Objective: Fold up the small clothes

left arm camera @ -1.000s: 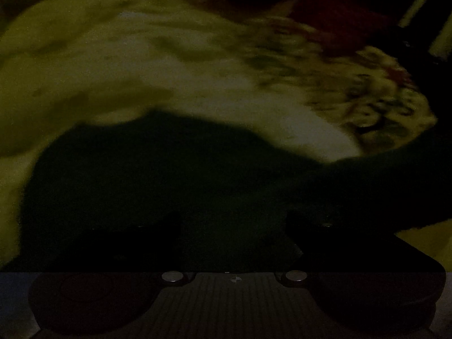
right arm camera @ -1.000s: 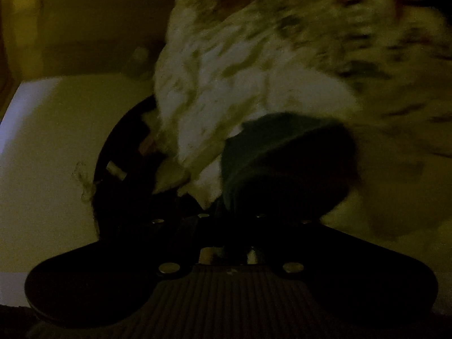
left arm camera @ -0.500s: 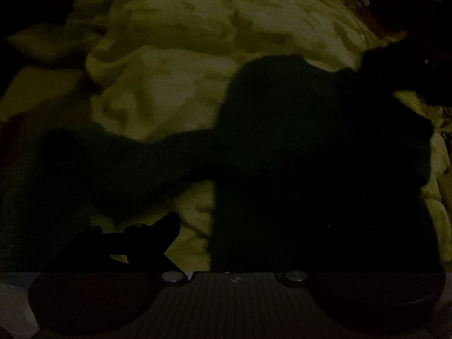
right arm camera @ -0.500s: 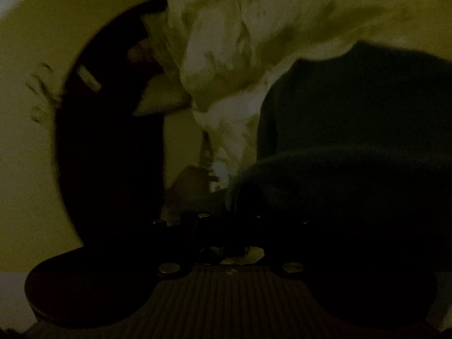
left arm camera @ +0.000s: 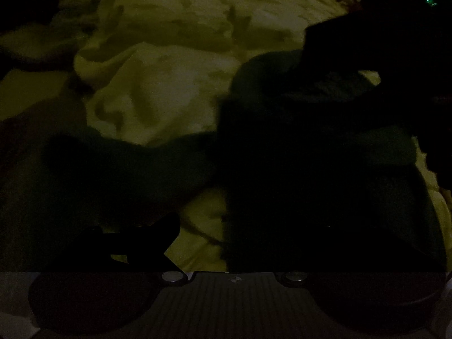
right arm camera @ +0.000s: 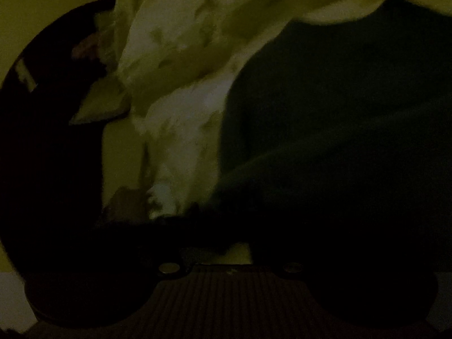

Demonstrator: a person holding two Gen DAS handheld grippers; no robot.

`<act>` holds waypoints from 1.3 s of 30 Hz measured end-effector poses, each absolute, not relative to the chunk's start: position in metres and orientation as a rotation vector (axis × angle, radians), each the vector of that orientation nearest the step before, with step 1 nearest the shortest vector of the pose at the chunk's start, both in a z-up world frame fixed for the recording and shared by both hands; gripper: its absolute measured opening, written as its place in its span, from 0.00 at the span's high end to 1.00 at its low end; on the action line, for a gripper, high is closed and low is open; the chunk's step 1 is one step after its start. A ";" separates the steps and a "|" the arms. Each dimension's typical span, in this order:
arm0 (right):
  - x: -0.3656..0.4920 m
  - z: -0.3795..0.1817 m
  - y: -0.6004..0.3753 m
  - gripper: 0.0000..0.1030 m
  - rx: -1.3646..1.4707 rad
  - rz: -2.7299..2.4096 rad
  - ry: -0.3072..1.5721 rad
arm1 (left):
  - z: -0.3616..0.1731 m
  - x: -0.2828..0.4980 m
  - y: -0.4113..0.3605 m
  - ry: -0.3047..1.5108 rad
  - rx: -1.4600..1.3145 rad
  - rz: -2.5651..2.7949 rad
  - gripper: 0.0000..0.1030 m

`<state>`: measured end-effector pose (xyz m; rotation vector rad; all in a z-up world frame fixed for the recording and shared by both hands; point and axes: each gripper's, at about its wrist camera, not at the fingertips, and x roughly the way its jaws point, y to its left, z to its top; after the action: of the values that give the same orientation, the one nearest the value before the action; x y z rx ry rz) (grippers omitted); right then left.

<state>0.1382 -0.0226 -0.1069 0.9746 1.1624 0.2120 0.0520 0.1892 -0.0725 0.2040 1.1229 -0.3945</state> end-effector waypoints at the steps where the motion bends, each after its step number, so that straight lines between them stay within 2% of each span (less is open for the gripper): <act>1: 0.133 -0.101 -0.027 0.44 0.968 0.211 1.126 | -0.072 0.053 0.187 1.118 0.211 -0.403 0.00; 6: 0.088 -0.067 -0.069 0.44 0.872 0.116 1.003 | -0.071 0.059 0.179 1.100 0.211 -0.427 0.00; 11: 0.026 -0.058 -0.112 0.45 0.563 -0.133 0.995 | -0.072 0.068 0.166 1.080 0.203 -0.433 0.00; 18: -0.029 -0.096 -0.126 0.47 0.289 -0.236 1.073 | -0.079 0.082 0.130 1.024 0.228 -0.457 0.00; 20: -0.030 -0.105 -0.123 0.51 0.274 -0.210 1.072 | -0.082 0.085 0.118 1.007 0.223 -0.466 0.00; 27: -0.003 -0.136 -0.097 0.51 0.149 -0.141 1.009 | -0.098 0.086 0.077 0.952 0.240 -0.473 0.00; 30: 0.003 -0.136 -0.096 0.69 0.083 -0.250 0.957 | -0.102 0.084 0.069 0.950 0.228 -0.455 0.00; 32: -0.005 -0.132 -0.113 0.81 0.198 -0.300 0.914 | -0.103 0.082 0.064 0.952 0.226 -0.452 0.00; 35: -0.024 -0.132 -0.133 0.85 0.295 -0.357 0.882 | -0.104 0.077 0.058 0.944 0.232 -0.446 0.00; 39: -0.045 -0.136 -0.152 0.85 0.419 -0.387 0.867 | -0.112 0.073 0.048 0.958 0.241 -0.436 0.00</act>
<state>-0.0447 -0.1521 -0.1364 0.4190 0.8667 -0.3873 0.0728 0.0478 -0.1124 0.2410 0.9583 -0.4356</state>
